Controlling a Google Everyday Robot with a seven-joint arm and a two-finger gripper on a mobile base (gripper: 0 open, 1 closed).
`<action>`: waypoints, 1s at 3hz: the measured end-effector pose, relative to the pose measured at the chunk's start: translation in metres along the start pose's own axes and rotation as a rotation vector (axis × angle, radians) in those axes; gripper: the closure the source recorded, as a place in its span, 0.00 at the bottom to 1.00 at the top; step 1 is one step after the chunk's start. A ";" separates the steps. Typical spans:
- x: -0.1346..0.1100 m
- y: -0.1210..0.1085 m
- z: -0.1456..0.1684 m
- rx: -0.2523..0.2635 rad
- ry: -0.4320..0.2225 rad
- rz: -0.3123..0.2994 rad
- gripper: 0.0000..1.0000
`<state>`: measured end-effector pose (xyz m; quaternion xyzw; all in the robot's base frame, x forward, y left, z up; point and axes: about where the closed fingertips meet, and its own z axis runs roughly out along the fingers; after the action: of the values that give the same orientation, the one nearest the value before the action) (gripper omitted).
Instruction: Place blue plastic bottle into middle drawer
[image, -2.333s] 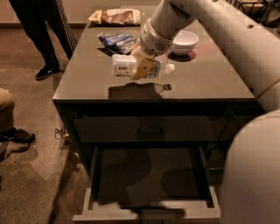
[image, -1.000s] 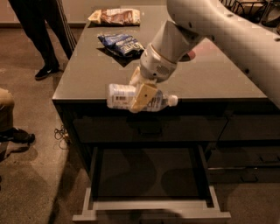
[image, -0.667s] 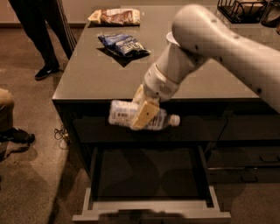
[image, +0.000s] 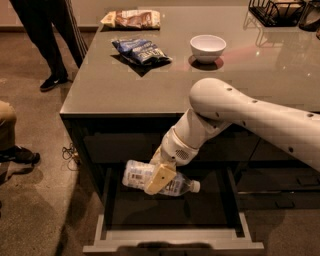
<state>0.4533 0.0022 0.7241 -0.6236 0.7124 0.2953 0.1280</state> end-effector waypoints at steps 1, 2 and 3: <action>0.000 0.000 0.000 0.000 0.000 0.000 1.00; 0.024 -0.013 0.022 0.029 0.007 0.081 1.00; 0.067 -0.042 0.056 0.090 0.038 0.188 1.00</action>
Offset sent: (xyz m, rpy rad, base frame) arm 0.0137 -0.0253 -0.0957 -0.0756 0.0655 -0.2309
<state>0.4707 -0.0219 0.6318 -0.5530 0.7826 0.2621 0.1141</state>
